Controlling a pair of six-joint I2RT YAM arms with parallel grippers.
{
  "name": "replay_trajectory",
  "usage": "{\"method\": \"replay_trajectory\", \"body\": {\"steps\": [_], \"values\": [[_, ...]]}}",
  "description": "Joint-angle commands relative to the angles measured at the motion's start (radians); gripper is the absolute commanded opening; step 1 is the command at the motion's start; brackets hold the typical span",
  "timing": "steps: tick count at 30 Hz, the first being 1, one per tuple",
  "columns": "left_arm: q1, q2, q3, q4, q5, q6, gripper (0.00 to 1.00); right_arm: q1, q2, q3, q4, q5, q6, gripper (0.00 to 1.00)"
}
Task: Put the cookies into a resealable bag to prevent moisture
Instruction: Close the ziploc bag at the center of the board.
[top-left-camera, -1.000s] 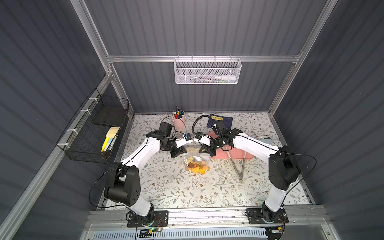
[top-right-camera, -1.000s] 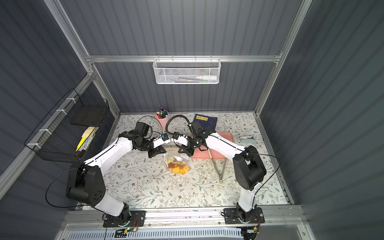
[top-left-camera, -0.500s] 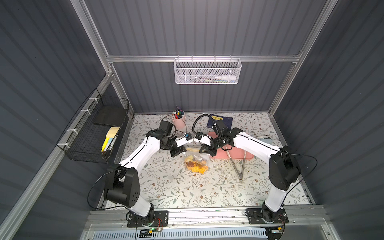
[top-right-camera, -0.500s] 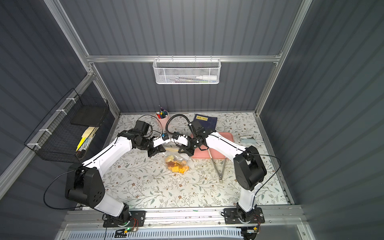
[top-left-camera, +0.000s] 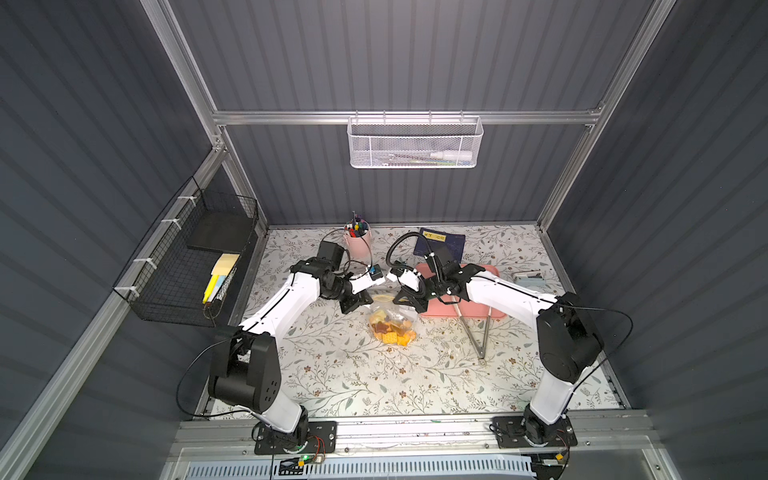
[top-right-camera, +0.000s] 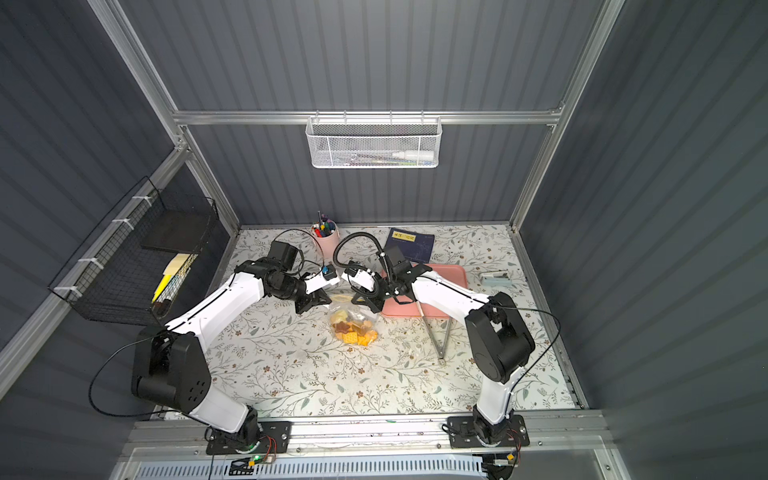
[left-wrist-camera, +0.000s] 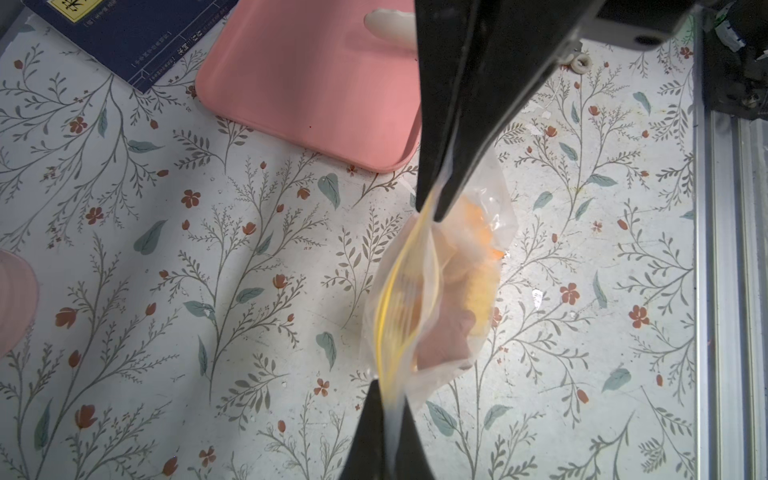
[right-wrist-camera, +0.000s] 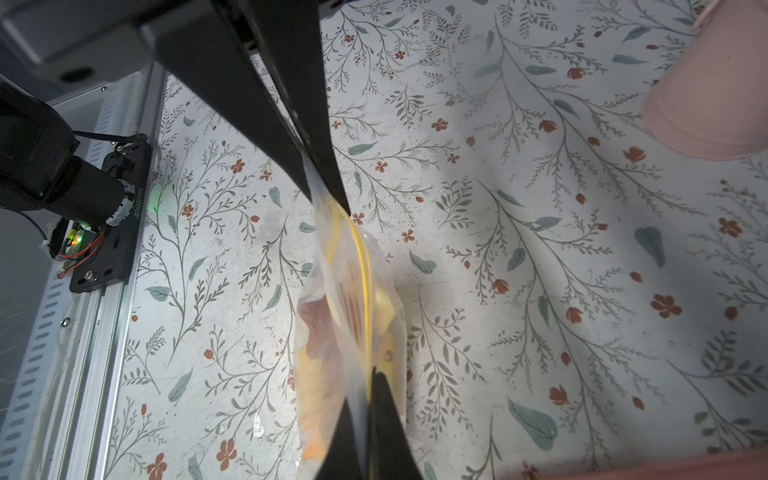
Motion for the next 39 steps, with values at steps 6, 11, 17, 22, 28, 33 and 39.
{"method": "replay_trajectory", "body": {"steps": [6,11,17,22,28,33,39], "values": [[0.039,-0.069,-0.097,0.101,0.041,-0.052,0.15,-0.005,-0.050,-0.026,0.013,-0.016,0.001,0.00],[0.047,-0.088,-0.138,0.163,0.050,-0.099,0.01,-0.006,-0.055,-0.026,0.004,-0.039,0.000,0.01],[0.055,-0.075,-0.119,0.167,0.091,-0.098,0.00,0.005,-0.054,-0.055,0.119,-0.032,0.079,0.28],[0.056,-0.054,-0.092,0.128,0.117,-0.078,0.00,0.021,-0.044,-0.069,0.202,0.001,0.122,0.20],[0.059,-0.044,-0.085,0.099,0.122,-0.067,0.00,0.030,-0.044,-0.070,0.208,0.035,0.114,0.00],[0.064,-0.043,-0.091,0.107,0.132,-0.072,0.00,0.031,-0.046,-0.069,0.230,0.048,0.138,0.36],[0.065,-0.039,-0.093,0.140,0.142,-0.094,0.01,0.032,-0.039,-0.057,0.219,0.029,0.139,0.00]]}}
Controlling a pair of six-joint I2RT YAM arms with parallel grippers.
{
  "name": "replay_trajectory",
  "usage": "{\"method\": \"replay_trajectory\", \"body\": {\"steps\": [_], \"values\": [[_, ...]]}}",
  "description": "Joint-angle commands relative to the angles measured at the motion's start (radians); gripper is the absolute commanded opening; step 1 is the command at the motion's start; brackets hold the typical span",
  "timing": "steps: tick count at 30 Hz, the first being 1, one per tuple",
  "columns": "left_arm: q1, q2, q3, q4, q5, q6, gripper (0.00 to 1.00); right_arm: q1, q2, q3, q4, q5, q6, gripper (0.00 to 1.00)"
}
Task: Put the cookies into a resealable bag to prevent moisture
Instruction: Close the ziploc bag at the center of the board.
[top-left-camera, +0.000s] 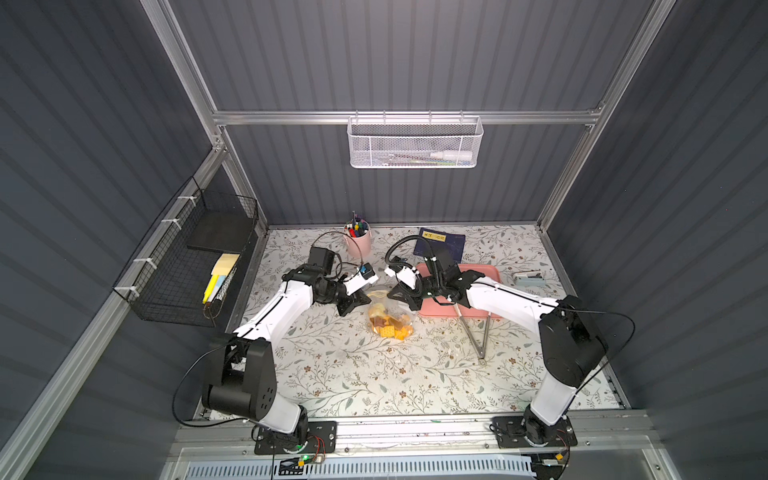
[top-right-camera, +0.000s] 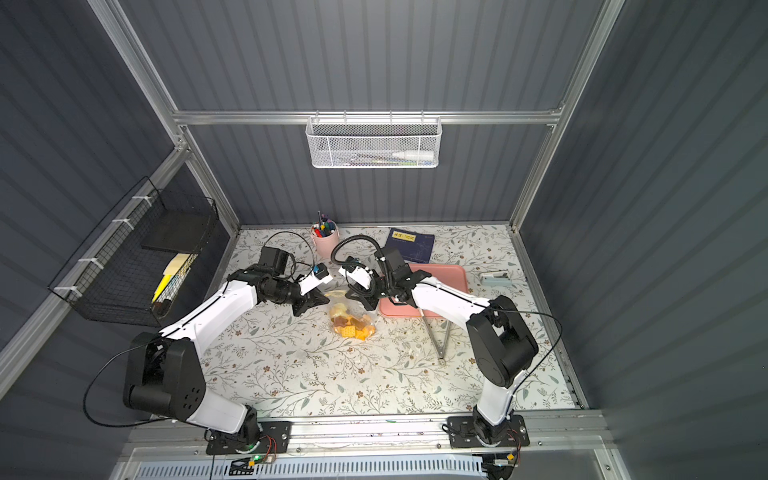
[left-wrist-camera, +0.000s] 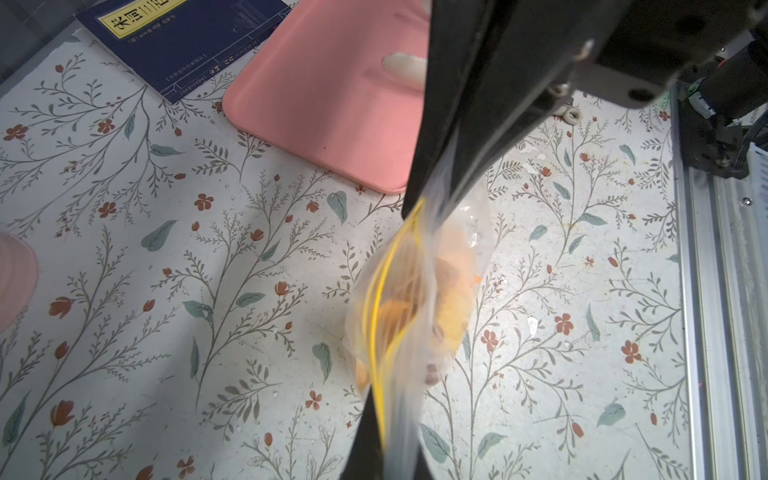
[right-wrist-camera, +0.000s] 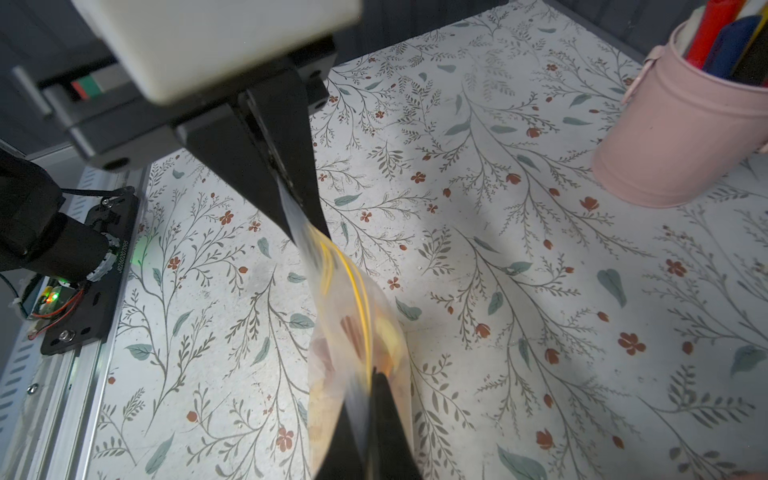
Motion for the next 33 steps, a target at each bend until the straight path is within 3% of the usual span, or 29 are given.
{"method": "replay_trajectory", "body": {"steps": [1,3,5,11,14,17,21,22,24,26,28,30,31,33], "values": [[0.007,0.006,0.014,0.010,0.038,-0.013,0.04,0.005,-0.011,0.008,0.001,-0.011,0.006,0.00],[0.008,-0.013,-0.007,0.046,0.042,-0.023,0.24,0.005,-0.011,0.018,-0.031,-0.016,-0.010,0.00],[0.010,-0.034,-0.034,0.093,0.053,-0.041,0.34,0.003,-0.004,0.031,-0.066,-0.026,-0.021,0.00],[0.014,-0.051,-0.107,0.268,0.148,-0.137,0.40,0.003,0.010,0.047,-0.099,-0.047,-0.021,0.00],[0.014,-0.025,-0.100,0.284,0.177,-0.154,0.34,0.002,0.011,0.050,-0.104,-0.056,-0.022,0.00],[0.013,-0.014,-0.088,0.284,0.195,-0.152,0.00,0.002,0.020,0.064,-0.137,-0.056,-0.034,0.00],[0.013,-0.003,-0.058,0.233,0.207,-0.125,0.00,0.000,0.022,0.065,-0.143,-0.052,-0.034,0.00],[0.014,0.000,-0.053,0.223,0.200,-0.123,0.02,-0.001,0.022,0.065,-0.143,-0.053,-0.033,0.00],[0.013,0.006,-0.050,0.200,0.199,-0.115,0.39,-0.002,0.023,0.069,-0.142,-0.062,-0.030,0.00],[0.013,0.016,-0.051,0.201,0.221,-0.115,0.46,-0.004,0.026,0.075,-0.146,-0.076,-0.028,0.00],[0.012,0.028,-0.055,0.236,0.246,-0.140,0.46,-0.003,0.034,0.086,-0.157,-0.083,-0.029,0.00],[0.010,0.041,-0.064,0.286,0.278,-0.167,0.43,-0.002,0.042,0.093,-0.163,-0.084,-0.030,0.00],[0.008,0.047,-0.064,0.300,0.284,-0.174,0.34,-0.003,0.043,0.094,-0.166,-0.085,-0.029,0.00],[0.007,0.059,-0.060,0.317,0.284,-0.181,0.01,-0.004,0.044,0.096,-0.171,-0.081,-0.032,0.00]]}}
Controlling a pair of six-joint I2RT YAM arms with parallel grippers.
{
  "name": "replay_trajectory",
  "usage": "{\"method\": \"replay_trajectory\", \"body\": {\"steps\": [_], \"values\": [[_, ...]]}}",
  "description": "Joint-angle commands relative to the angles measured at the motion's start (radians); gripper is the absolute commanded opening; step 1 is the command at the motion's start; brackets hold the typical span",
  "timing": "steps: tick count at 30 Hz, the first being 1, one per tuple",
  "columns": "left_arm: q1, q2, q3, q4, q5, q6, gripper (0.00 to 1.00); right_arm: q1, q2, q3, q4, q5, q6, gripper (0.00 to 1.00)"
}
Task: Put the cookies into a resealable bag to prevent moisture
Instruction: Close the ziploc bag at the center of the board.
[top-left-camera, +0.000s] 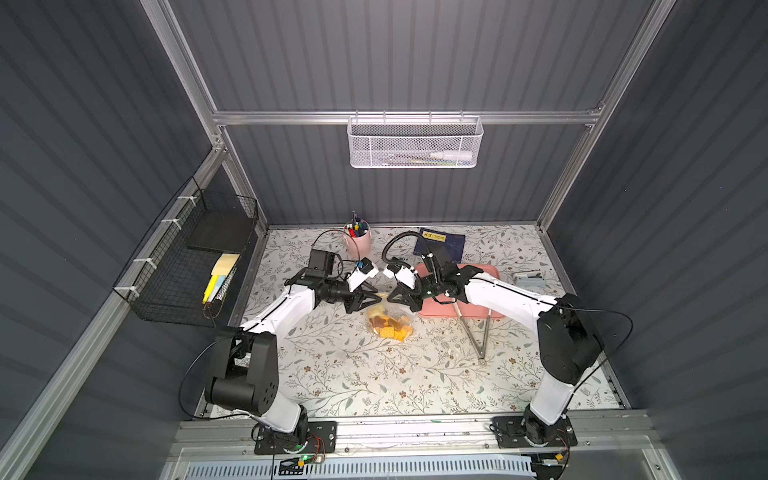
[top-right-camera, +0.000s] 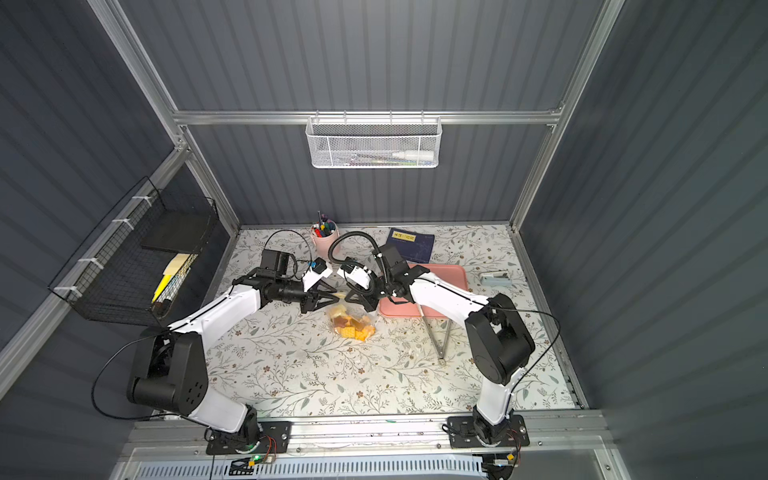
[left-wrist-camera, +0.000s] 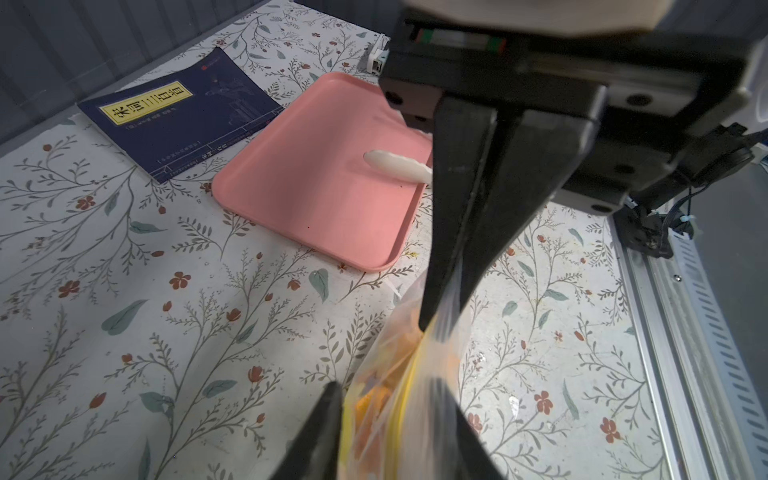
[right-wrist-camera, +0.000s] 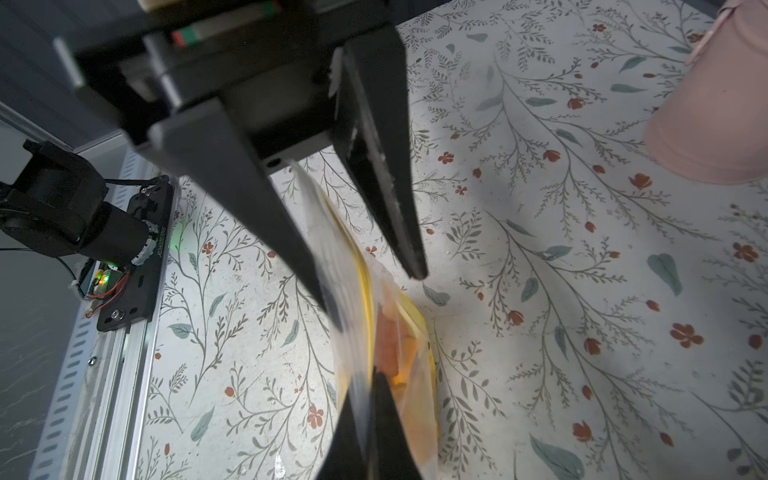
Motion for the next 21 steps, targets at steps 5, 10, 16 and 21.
{"method": "replay_trajectory", "body": {"steps": [5,10,16,21], "values": [[0.000,0.032,0.026,0.036,0.075,-0.022,0.00,-0.004,0.018,0.028,-0.046,-0.020,-0.017,0.00],[-0.001,0.033,0.019,0.047,0.104,-0.037,0.23,-0.006,0.015,0.022,-0.016,-0.013,0.005,0.00],[-0.005,0.033,0.039,-0.017,0.083,-0.014,0.00,-0.006,0.018,0.020,0.017,0.024,0.027,0.02],[0.005,-0.033,0.058,-0.205,-0.063,0.107,0.39,-0.012,0.005,0.016,-0.010,0.034,0.006,0.00]]}}
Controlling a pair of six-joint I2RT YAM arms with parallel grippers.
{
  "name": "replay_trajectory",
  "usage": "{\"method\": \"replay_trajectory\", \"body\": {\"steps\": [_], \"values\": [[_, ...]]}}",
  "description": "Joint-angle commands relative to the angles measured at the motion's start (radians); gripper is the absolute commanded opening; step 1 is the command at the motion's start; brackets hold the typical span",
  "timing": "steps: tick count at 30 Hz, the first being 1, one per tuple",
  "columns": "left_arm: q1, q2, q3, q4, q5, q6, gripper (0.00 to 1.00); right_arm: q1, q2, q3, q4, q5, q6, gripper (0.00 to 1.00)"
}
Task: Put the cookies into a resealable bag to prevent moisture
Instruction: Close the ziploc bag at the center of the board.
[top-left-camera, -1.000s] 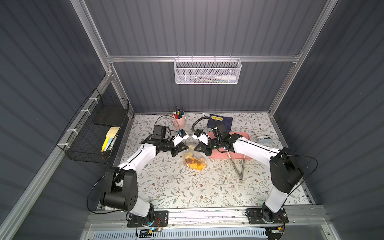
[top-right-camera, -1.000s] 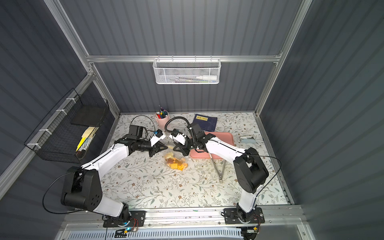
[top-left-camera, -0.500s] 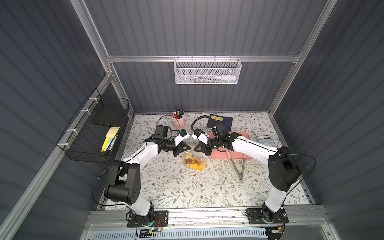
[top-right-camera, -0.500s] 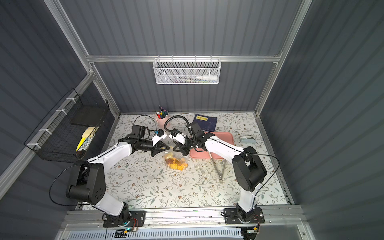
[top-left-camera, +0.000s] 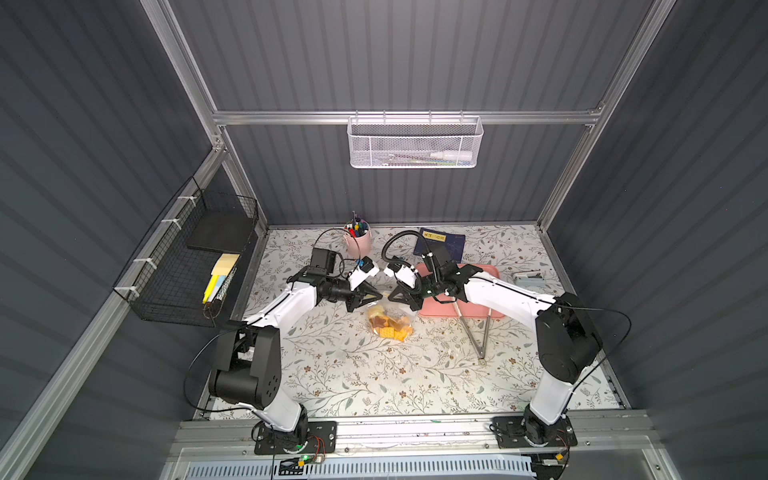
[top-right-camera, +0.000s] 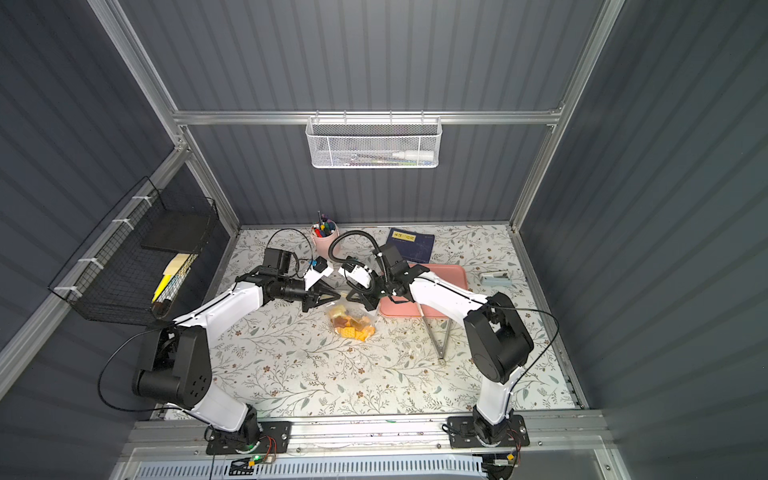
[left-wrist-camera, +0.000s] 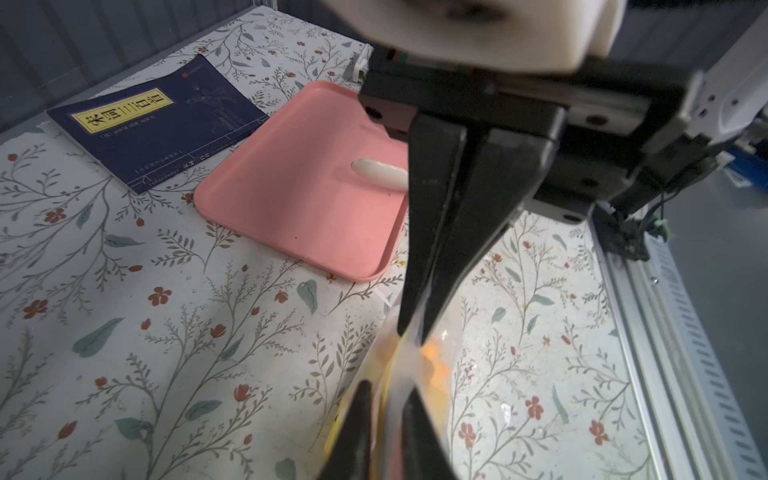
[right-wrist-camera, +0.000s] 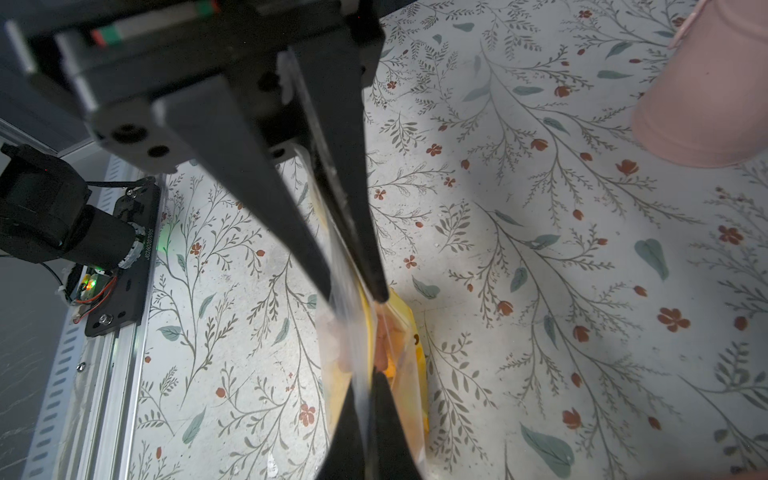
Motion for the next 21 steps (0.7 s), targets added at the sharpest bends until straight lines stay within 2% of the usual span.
{"method": "replay_trajectory", "body": {"steps": [1,4,8,10,14,16,19,21], "values": [[0.008,-0.063,0.022,-0.155,-0.098,0.089,0.40,-0.005,0.000,0.011,-0.016,0.001,-0.010,0.00],[0.014,-0.093,0.003,-0.163,-0.138,0.094,0.37,-0.006,0.002,0.010,-0.031,-0.003,-0.017,0.00],[0.022,-0.096,-0.010,-0.144,-0.153,0.077,0.01,-0.006,-0.002,0.012,-0.034,-0.005,-0.021,0.00],[0.029,-0.096,-0.010,-0.129,-0.137,0.070,0.00,-0.007,-0.006,0.009,-0.027,0.009,-0.021,0.03],[0.030,-0.085,0.015,-0.140,-0.098,0.083,0.00,-0.004,-0.026,-0.026,0.054,0.060,-0.022,0.23],[0.031,-0.062,0.052,-0.184,-0.095,0.092,0.00,-0.003,-0.043,-0.046,0.095,0.099,-0.030,0.38],[0.039,-0.004,0.139,-0.306,-0.099,0.113,0.00,-0.005,-0.065,-0.060,0.090,0.165,-0.091,0.40],[0.047,0.045,0.213,-0.401,-0.118,0.114,0.00,-0.010,-0.074,-0.055,0.042,0.201,-0.145,0.38]]}}
